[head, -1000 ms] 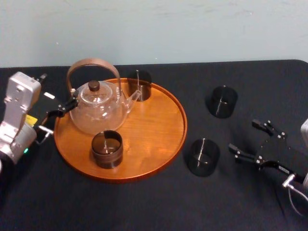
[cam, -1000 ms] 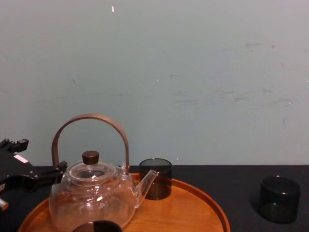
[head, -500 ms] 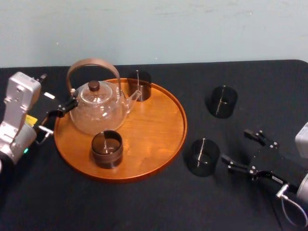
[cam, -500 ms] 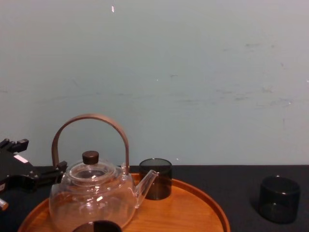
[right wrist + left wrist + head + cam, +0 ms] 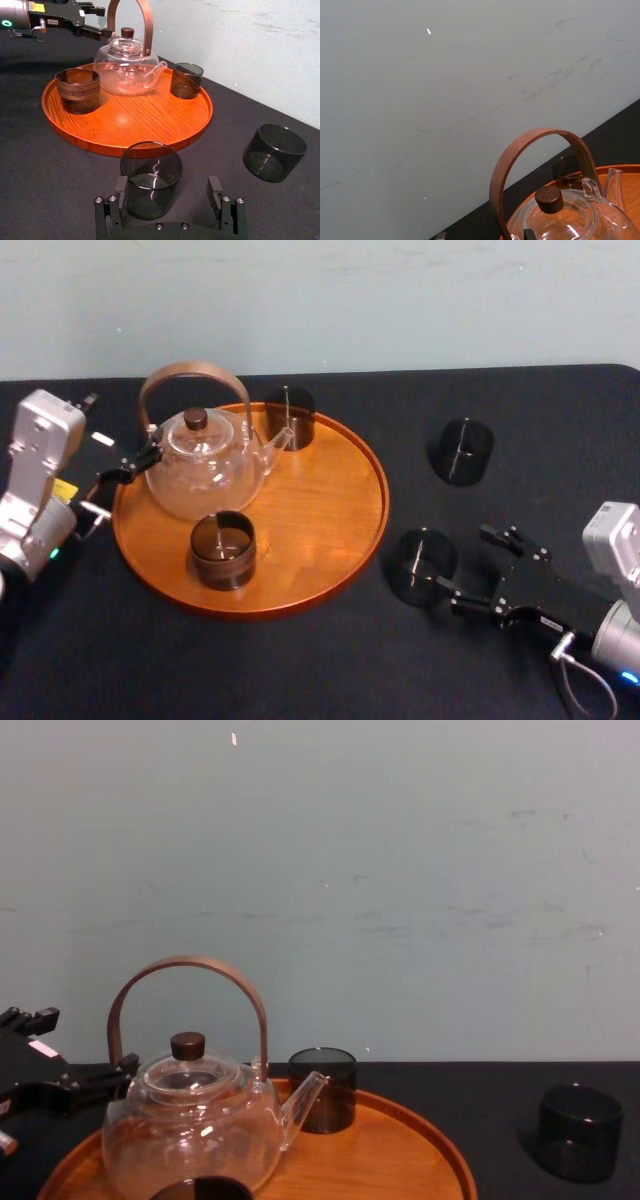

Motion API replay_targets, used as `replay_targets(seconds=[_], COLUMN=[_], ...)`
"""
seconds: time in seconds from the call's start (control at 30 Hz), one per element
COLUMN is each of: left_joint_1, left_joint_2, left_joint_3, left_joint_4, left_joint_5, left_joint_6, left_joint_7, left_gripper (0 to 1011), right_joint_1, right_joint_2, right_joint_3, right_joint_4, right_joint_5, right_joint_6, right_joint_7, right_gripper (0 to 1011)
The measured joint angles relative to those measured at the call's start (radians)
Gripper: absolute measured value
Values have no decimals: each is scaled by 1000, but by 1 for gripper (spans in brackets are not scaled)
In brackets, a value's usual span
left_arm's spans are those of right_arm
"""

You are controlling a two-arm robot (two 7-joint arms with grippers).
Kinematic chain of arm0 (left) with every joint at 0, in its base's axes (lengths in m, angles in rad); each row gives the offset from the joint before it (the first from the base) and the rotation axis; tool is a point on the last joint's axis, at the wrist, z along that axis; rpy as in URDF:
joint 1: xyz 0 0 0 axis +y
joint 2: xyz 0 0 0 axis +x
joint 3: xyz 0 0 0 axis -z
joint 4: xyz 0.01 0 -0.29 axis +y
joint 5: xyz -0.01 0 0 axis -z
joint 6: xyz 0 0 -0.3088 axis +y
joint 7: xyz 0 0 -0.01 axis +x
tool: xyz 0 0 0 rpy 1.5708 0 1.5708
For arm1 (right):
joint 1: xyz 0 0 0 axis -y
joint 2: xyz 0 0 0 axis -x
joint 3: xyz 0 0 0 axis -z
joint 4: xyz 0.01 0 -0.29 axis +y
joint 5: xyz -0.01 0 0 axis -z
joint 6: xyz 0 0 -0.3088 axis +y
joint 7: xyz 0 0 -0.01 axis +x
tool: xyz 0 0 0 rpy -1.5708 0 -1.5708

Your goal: Pick up the glass from the table and place it on the tray.

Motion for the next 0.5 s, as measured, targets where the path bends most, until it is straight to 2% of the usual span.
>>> replay_targets(seconds=[0.5], left_joint_1=[0], left_joint_2=[0], left_joint_3=[0], left_joint_4=[0], left_joint_5=[0], left_joint_6=[0], left_joint_7=[0], left_gripper=[1010], right_joint_1=[4], right_joint_2=[-32], right_joint_3=[2], right_joint_4=[14], right_joint_5=[-28], right_joint_6=[7], right_joint_7=[50], right_gripper=[1002])
